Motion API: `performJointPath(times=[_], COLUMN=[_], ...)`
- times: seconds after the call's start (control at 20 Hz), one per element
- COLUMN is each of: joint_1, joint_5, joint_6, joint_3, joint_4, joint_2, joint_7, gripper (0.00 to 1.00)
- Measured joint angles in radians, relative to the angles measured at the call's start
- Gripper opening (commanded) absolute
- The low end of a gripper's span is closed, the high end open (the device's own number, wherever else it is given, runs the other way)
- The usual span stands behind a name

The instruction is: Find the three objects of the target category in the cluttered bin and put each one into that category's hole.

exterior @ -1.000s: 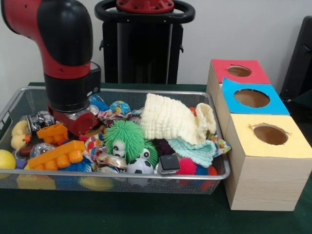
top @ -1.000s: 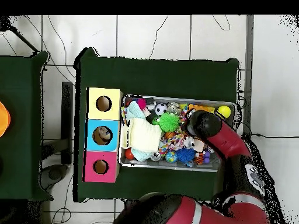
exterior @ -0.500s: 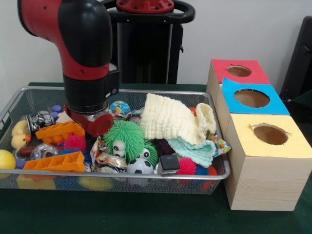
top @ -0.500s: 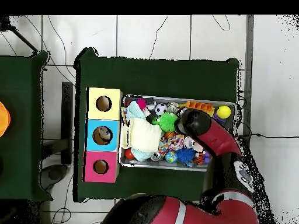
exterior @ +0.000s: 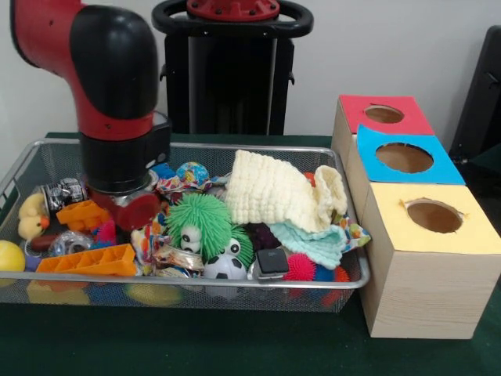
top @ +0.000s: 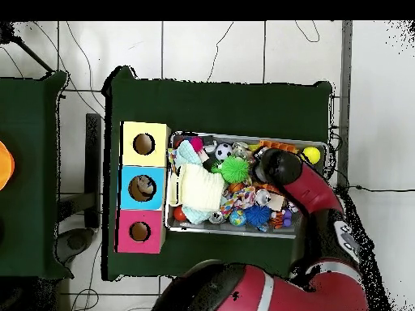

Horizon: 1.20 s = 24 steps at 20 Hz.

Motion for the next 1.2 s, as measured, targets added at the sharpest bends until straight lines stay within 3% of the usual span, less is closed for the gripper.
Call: performJointPath(times=[0.35, 0.55, 0.85, 1.2], joint_1=[-0.127, -0.161, -0.177, -0.176], joint_5=[-0.112, -0.156, -0.206, -0.241], joint_6=[0.114, 0.181, 0.281, 0.284], joint_3=[0.001, 0.0, 0.008, 0.011], joint_4=[-0.162, -0.222, -0.276, -0.293], joint_2=[0.05, 0.052, 0.051, 0.05], joint_7=[0.0, 0.0, 0.0, 0.0], gripper=[0.0, 0.0, 0.0, 0.0])
